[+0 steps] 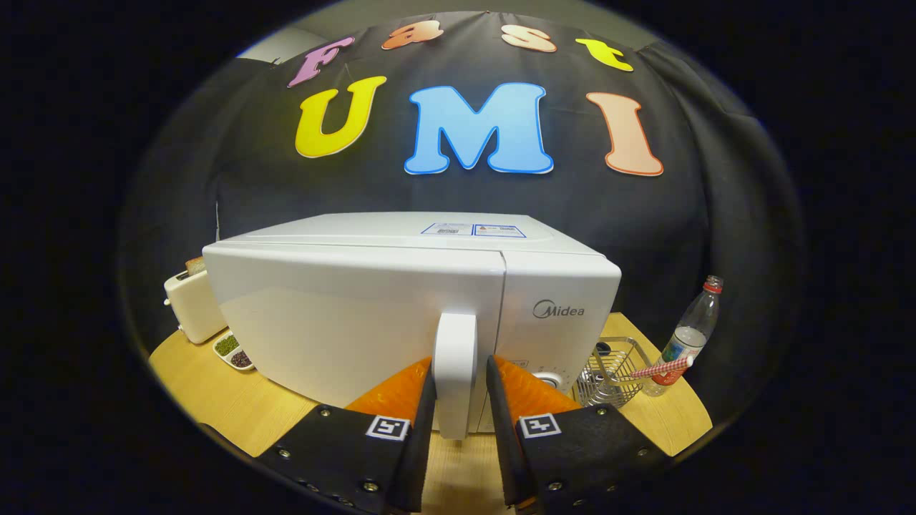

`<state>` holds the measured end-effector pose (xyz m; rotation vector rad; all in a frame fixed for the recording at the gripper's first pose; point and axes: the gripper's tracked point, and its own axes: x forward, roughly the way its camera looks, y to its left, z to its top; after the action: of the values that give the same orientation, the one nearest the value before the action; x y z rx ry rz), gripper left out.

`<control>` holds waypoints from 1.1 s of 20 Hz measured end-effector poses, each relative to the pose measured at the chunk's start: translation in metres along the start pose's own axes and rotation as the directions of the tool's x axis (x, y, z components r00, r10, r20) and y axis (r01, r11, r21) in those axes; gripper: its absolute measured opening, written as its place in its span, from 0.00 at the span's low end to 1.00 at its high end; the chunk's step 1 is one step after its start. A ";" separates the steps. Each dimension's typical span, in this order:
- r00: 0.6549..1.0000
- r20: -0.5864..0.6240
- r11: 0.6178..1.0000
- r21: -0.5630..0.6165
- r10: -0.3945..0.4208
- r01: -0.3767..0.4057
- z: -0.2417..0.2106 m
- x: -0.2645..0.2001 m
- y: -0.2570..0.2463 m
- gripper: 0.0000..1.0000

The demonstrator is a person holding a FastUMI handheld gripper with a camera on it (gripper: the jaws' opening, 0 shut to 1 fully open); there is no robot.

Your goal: Open the microwave, put the food inside, and close the microwave door.

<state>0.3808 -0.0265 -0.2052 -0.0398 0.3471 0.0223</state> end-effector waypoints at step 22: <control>0.969 -0.188 0.987 0.053 0.161 -0.154 -0.044 -0.141 0.079 0.09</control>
<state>0.2313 0.0485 -0.2018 0.0233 0.5434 0.1700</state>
